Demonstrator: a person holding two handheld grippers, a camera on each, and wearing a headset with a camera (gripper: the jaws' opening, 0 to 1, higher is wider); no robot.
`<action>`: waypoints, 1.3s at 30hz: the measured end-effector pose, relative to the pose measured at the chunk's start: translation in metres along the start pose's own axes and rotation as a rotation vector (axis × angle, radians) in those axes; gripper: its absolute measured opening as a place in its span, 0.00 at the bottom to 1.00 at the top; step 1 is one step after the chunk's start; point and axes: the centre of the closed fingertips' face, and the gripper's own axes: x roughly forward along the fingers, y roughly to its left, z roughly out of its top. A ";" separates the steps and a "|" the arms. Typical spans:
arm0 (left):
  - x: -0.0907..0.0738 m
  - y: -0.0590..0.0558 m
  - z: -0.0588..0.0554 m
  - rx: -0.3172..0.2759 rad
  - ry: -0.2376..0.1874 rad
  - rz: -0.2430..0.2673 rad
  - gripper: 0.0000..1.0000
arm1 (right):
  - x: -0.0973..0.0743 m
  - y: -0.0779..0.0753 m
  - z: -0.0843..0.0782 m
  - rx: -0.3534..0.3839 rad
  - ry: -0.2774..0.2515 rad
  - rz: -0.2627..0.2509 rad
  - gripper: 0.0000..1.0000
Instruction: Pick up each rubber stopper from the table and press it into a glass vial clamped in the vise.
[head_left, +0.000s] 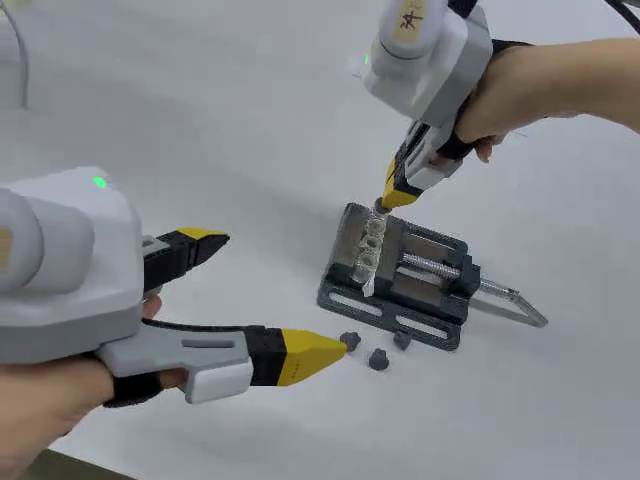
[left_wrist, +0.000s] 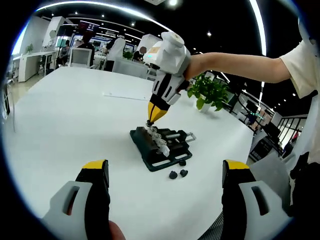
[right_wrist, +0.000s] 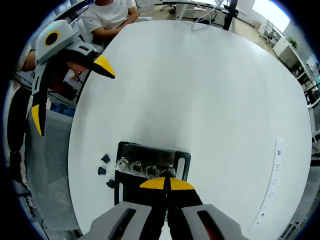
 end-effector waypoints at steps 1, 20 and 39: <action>-0.001 0.001 0.001 0.000 -0.002 0.003 0.93 | 0.000 -0.001 0.000 -0.002 -0.001 0.002 0.00; 0.005 -0.012 0.019 0.040 -0.010 -0.004 0.93 | -0.004 0.002 0.004 -0.075 -0.017 -0.025 0.00; 0.007 -0.012 0.010 0.031 0.008 -0.011 0.93 | -0.002 0.004 0.003 -0.118 0.057 -0.041 0.00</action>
